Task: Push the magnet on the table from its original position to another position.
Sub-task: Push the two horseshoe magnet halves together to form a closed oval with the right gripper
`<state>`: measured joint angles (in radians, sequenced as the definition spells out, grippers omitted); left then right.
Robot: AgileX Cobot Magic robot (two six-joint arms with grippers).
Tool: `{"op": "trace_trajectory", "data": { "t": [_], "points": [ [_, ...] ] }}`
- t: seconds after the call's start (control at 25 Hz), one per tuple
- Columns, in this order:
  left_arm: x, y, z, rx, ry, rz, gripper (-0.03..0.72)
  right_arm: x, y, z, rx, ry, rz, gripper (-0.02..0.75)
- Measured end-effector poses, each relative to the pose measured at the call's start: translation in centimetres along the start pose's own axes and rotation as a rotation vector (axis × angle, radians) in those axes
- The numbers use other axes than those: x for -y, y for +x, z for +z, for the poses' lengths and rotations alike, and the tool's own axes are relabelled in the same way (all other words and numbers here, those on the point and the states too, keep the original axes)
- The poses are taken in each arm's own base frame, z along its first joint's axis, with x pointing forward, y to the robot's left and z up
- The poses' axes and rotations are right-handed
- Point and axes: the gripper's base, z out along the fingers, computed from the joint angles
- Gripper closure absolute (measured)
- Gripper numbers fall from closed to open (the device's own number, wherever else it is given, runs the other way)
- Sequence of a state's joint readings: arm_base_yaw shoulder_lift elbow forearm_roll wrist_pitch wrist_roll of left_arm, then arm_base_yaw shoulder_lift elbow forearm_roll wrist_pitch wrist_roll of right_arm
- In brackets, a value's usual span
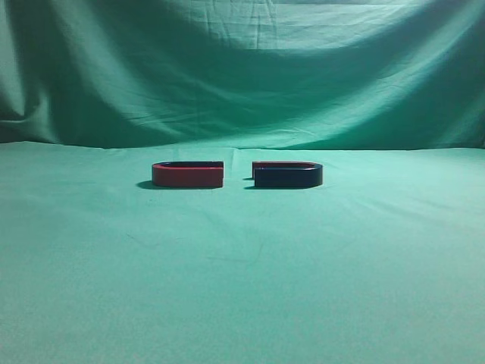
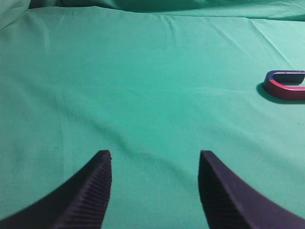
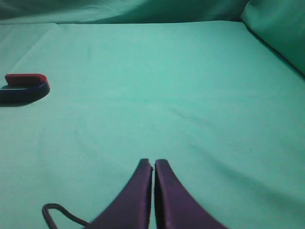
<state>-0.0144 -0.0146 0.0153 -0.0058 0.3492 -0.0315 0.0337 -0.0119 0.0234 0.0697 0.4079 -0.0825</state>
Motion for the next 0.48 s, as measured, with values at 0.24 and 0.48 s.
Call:
{"op": "trace_trajectory", "data": {
  "t": [0.24,0.48],
  "points": [
    [0.00,0.00,0.00,0.000,0.000,0.000,0.316,0.00,0.00,0.00,0.000,0.000,-0.002,0.738],
    [0.00,0.00,0.00,0.000,0.000,0.000,0.316,0.00,0.00,0.00,0.000,0.000,-0.002,0.738]
  ]
}}
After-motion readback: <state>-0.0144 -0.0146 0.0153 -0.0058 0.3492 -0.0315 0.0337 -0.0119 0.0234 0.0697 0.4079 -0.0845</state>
